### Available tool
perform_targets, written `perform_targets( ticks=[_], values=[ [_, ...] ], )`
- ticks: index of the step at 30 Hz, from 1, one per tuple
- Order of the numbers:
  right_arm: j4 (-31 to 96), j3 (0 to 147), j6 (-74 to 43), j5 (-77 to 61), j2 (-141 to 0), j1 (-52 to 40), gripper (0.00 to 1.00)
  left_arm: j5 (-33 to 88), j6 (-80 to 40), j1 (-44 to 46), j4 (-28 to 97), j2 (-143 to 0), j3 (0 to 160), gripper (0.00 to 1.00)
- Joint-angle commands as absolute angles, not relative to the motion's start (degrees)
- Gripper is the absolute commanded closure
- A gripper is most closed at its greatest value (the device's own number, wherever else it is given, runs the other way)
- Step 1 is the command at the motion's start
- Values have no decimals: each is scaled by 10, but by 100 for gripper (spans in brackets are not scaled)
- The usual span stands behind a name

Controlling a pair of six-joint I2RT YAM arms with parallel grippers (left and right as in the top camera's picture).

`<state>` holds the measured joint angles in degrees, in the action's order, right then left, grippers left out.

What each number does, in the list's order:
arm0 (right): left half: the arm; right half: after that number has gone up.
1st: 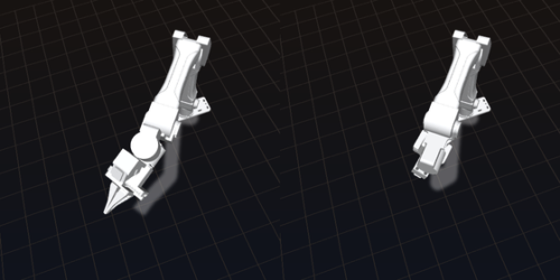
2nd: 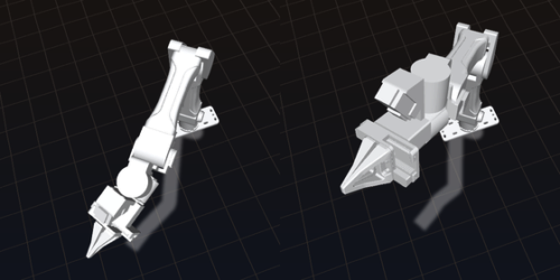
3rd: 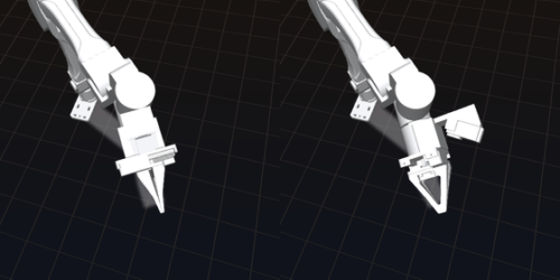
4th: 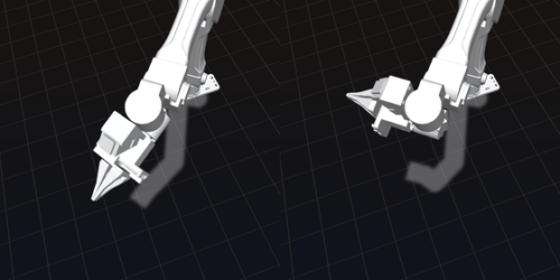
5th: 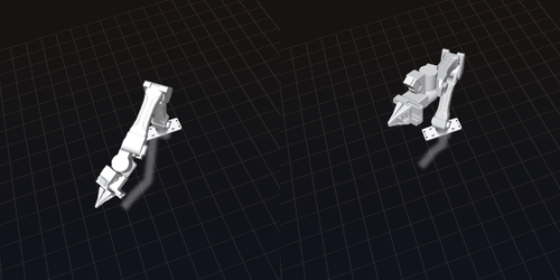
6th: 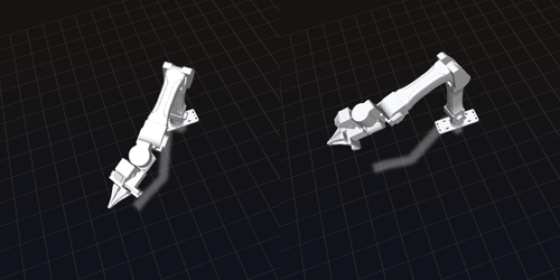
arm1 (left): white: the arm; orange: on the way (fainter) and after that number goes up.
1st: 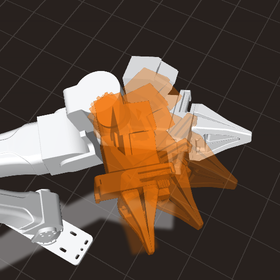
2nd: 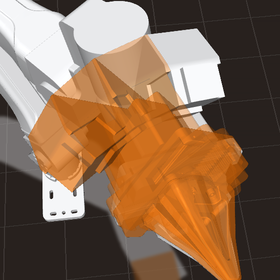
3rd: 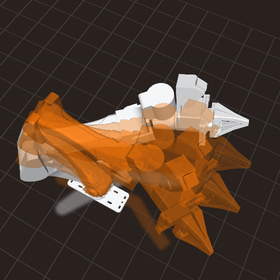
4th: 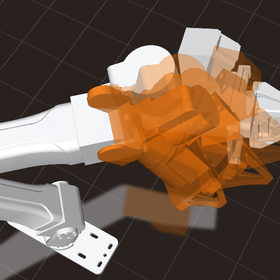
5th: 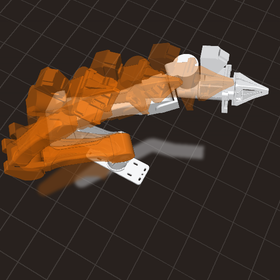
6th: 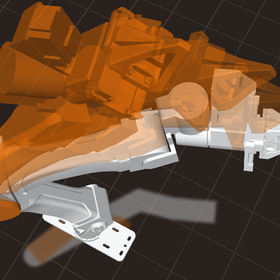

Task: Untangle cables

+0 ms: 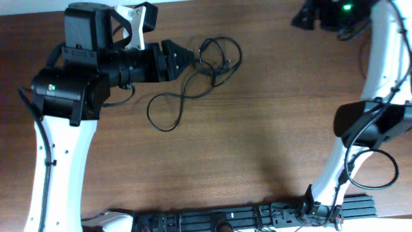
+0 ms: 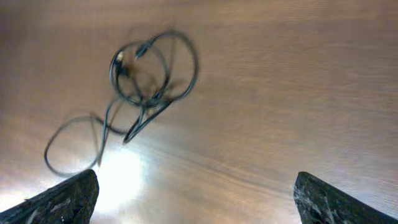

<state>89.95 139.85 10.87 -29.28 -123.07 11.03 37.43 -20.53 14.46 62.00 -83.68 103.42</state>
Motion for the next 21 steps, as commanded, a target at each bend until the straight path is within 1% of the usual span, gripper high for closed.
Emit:
perform_targets(
  ticks=[1,4,8,11,17,21],
  values=[
    [923,1397,116,-262,-1232,60,1,366,-196,144,630,-814,1044,33],
    [950,1397,116,-262,-1232,27,1,366,-196,144,634,-812,1044,32],
    [973,1396,112,-261,-1232,5,1,366,-196,144,642,-811,1044,32],
    [973,1379,72,-258,-1232,-16,1,366,-196,144,644,-811,1044,32],
    [958,1293,66,-258,-1232,-64,0,366,-196,144,655,-811,1044,32],
    [912,1222,65,-258,-1232,-99,0,366,-196,144,657,-811,1044,32]
  ],
)
